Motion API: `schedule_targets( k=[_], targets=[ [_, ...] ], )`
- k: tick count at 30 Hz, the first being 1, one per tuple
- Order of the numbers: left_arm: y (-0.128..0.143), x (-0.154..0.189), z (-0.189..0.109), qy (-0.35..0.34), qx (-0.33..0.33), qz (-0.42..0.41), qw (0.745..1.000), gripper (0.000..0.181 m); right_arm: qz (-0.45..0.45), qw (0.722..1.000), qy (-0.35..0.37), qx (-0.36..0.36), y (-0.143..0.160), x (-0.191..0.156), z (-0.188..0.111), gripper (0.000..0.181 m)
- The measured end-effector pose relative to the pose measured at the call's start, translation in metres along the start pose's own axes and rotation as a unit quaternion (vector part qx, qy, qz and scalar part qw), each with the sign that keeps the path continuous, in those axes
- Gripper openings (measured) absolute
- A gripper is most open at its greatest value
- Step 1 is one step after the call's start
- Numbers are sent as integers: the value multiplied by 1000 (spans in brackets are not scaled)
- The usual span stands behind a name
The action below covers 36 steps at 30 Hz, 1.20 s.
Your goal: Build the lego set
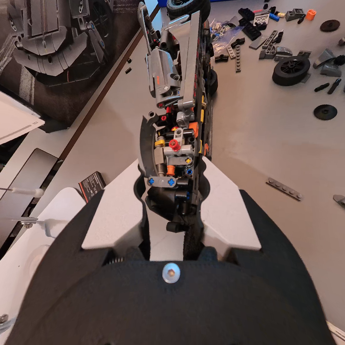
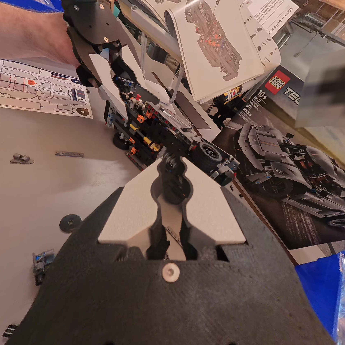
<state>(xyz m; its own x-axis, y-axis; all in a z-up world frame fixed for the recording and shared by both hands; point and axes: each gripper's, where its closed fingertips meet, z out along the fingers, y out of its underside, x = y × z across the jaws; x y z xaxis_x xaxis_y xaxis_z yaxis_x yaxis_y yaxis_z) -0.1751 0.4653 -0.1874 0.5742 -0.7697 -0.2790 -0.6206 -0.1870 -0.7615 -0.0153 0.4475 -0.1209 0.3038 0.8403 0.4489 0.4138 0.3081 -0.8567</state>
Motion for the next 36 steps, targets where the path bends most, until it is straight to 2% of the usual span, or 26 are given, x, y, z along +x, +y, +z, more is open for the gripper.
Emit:
schedule_targets(
  k=[3, 7, 9, 21, 28, 36],
  targets=[
    [0, 1, 0, -10, -4, 23, 1000, 57, 2, 1000, -1, -1, 1, 0, 0, 12],
    [7, -1, 3, -35, -35, 66, 997, 75, 0, 1000, -3, 0, -1, -2, 1, 12],
    [7, -3, 3, -53, -42, 84, 994, 71, 0, 1000, -4, 1, -1, -3, 1, 12],
    [4, 1, 3, -25, -29, 43, 998, 59, 3, 1000, -5, -2, 2, -2, 3, 12],
    [2, 2, 5, -23, -25, 21, 999, 58, 5, 1000, -6, -3, 2, -2, 3, 12],
    [2, 5, 5, -33, -34, 47, 998, 65, 11, 1000, -4, -4, 5, 0, 3, 12]
  ],
)
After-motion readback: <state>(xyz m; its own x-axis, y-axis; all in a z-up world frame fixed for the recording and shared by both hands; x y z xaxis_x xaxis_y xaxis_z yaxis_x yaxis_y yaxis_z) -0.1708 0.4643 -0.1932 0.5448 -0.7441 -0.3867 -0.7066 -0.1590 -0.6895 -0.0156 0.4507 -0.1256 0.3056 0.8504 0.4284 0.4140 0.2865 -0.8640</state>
